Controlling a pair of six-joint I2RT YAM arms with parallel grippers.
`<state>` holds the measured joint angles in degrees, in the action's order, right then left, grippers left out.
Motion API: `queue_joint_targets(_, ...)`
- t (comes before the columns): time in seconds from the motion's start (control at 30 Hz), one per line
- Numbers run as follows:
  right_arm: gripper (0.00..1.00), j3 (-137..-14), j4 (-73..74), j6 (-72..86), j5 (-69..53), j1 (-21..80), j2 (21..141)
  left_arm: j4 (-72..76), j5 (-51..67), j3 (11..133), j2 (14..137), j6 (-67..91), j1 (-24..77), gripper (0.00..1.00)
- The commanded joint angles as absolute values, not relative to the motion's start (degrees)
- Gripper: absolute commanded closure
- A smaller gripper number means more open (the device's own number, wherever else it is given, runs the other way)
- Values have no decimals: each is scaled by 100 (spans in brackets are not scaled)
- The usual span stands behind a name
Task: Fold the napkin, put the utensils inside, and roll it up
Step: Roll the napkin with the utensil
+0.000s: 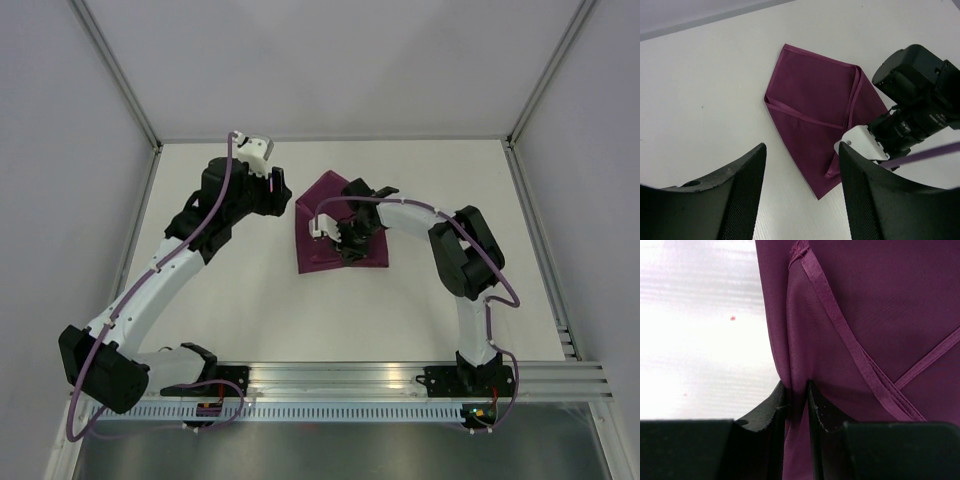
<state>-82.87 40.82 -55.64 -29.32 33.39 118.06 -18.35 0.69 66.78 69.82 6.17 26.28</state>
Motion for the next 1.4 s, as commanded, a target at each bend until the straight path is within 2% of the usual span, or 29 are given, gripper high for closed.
queue_joint_targets(0.0,89,-8129,5642,-5967,-2672,3033,12567,-1635,307,6611,6795,782,2707,36)
queue_joint_targets(0.23,91,-8753,6599,-6301,-3041,2743,13113,-1231,264,6056,6426,668,3049,41)
queue_joint_targets(0.53,91,-9193,6855,-6311,-3190,2558,13482,-739,-280,5292,6275,89,4015,44)
queue_joint_targets(0.83,91,-9255,6812,-6249,-3199,2487,13623,-255,-755,4895,7013,-606,5263,46)
queue_joint_targets(1.13,91,-9211,6698,-6135,-3217,2452,13605,-35,-562,5080,8356,-1010,5879,36)
queue_joint_targets(1.37,91,-9211,6618,-6038,-3208,2452,13605,746,-606,5080,9140,-1300,6143,29)
